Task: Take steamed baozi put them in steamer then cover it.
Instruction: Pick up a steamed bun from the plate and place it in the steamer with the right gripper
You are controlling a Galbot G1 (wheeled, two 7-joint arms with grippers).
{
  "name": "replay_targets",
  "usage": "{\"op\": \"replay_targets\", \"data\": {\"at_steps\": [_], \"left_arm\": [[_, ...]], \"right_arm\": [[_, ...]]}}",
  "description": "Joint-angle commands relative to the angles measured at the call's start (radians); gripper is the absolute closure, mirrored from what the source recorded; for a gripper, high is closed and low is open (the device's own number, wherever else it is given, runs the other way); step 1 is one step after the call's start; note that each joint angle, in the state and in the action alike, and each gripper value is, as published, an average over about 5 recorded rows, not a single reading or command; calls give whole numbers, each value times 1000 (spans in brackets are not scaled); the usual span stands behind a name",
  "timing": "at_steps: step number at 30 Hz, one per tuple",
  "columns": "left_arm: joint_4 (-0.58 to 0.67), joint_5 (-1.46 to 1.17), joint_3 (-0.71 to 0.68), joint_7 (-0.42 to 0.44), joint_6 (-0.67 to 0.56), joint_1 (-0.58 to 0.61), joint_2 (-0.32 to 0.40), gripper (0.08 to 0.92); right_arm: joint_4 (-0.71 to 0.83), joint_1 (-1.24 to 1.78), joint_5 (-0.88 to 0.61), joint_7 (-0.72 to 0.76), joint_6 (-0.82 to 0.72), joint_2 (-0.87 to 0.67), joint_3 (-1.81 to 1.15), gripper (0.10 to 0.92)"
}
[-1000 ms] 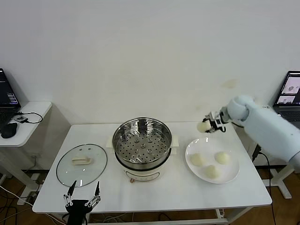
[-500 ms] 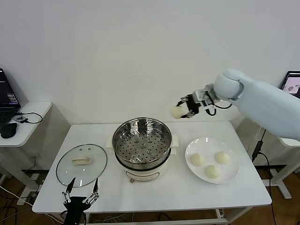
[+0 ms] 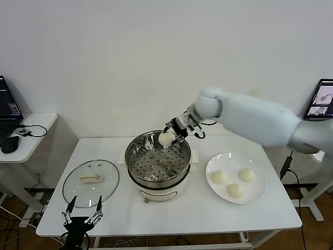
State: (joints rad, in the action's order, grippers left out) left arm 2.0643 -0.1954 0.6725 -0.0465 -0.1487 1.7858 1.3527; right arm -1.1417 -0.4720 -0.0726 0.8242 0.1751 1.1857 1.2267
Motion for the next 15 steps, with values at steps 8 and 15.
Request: {"op": "replay_targets", "data": {"at_steps": [8, 15], "left_arm": [[-14, -12, 9, 1, -7, -12, 0, 177], [-14, -11, 11, 1, -9, -15, -1, 177]], "right_arm": [[233, 81, 337, -130, 273, 170, 12, 465], [282, 98, 426, -158, 326, 196, -11, 459]]}}
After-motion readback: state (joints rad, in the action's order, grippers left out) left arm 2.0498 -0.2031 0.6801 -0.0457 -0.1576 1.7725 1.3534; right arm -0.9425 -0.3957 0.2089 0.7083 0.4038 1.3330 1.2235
